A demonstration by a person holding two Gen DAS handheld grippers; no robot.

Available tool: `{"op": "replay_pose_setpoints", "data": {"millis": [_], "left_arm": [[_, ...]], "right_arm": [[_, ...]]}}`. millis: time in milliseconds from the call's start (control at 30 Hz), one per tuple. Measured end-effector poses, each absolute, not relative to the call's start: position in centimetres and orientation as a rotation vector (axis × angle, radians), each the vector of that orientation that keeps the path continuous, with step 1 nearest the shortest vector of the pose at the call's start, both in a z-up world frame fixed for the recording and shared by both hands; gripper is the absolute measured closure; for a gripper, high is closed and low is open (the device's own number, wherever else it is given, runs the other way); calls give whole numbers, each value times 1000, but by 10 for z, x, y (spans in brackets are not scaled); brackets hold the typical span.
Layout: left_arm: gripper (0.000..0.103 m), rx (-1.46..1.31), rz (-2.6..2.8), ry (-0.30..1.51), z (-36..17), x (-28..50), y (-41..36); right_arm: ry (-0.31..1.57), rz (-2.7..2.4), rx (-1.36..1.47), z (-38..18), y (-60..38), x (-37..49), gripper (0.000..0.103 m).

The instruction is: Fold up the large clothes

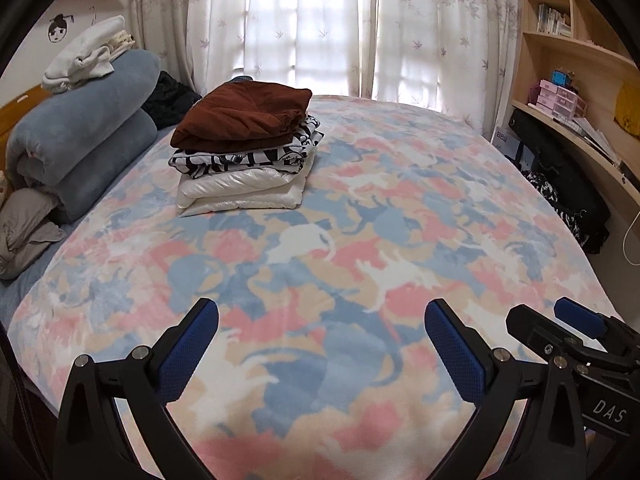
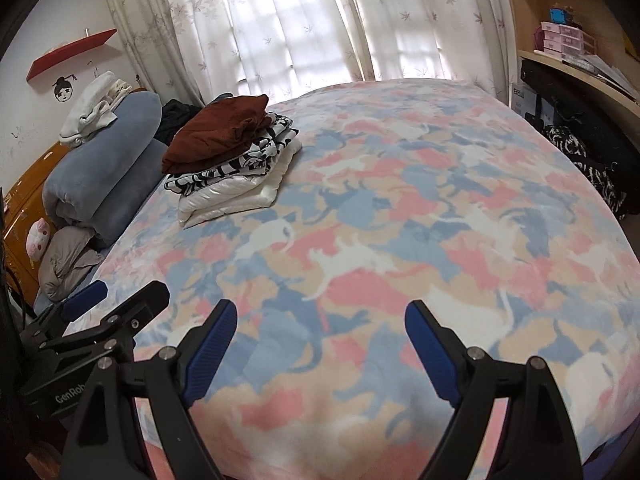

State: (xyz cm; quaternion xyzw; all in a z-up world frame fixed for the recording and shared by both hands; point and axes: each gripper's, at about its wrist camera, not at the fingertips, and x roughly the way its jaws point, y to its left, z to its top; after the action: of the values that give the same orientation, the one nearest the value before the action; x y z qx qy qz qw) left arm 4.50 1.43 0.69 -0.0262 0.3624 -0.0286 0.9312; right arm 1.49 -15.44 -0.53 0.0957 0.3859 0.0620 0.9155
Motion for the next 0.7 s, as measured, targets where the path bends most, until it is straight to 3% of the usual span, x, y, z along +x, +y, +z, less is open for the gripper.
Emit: {"op": "replay_pose_setpoints", "data": {"millis": [700], "left_arm": [[1,-64,-66,777,3,44,12]], "right_arm": [[773,110,203,-4,-161,6,16]]}}
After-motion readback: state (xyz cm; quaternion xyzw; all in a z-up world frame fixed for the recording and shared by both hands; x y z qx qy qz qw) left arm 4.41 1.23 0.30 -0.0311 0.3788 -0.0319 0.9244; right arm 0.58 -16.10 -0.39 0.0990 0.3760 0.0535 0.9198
